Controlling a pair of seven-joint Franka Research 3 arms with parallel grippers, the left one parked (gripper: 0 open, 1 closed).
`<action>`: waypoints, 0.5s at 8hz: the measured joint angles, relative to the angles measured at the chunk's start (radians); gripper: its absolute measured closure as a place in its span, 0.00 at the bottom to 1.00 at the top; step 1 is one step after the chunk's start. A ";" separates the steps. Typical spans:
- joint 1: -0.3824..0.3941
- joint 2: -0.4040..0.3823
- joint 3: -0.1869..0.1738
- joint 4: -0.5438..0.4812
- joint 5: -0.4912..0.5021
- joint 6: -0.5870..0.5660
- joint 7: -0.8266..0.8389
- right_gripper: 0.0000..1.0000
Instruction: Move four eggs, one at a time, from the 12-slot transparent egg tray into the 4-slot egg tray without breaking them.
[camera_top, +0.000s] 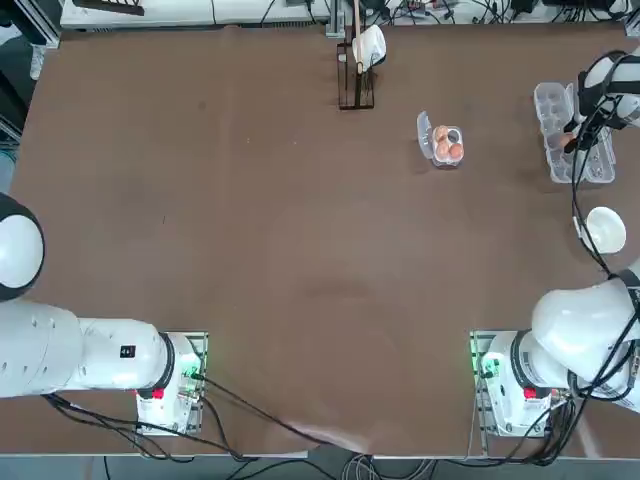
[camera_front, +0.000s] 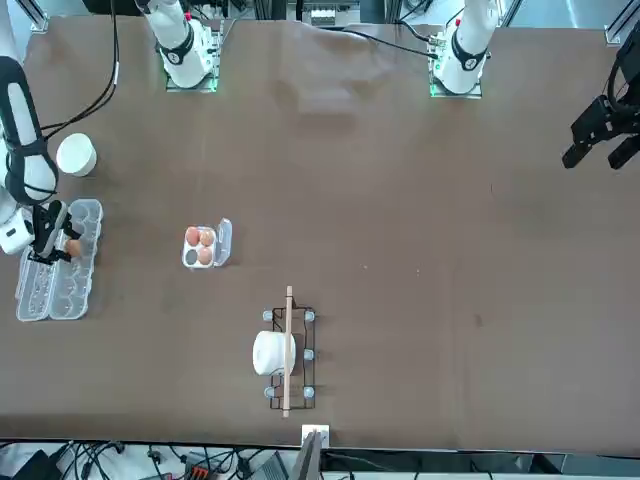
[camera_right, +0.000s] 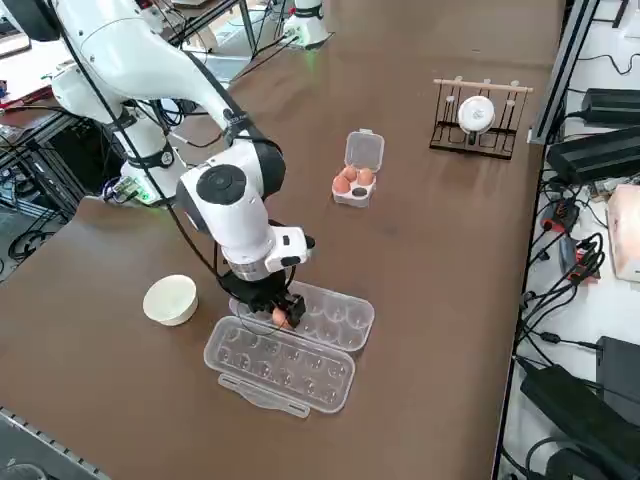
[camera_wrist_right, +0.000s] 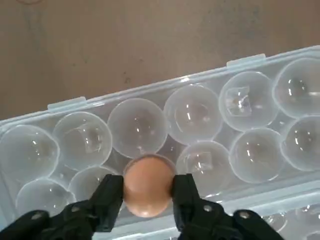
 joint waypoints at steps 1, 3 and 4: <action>0.000 0.000 0.000 0.000 0.000 0.000 0.000 0.43; -0.001 0.000 0.000 0.000 0.025 -0.001 0.000 0.43; -0.006 0.000 0.000 0.000 0.045 -0.001 0.000 0.43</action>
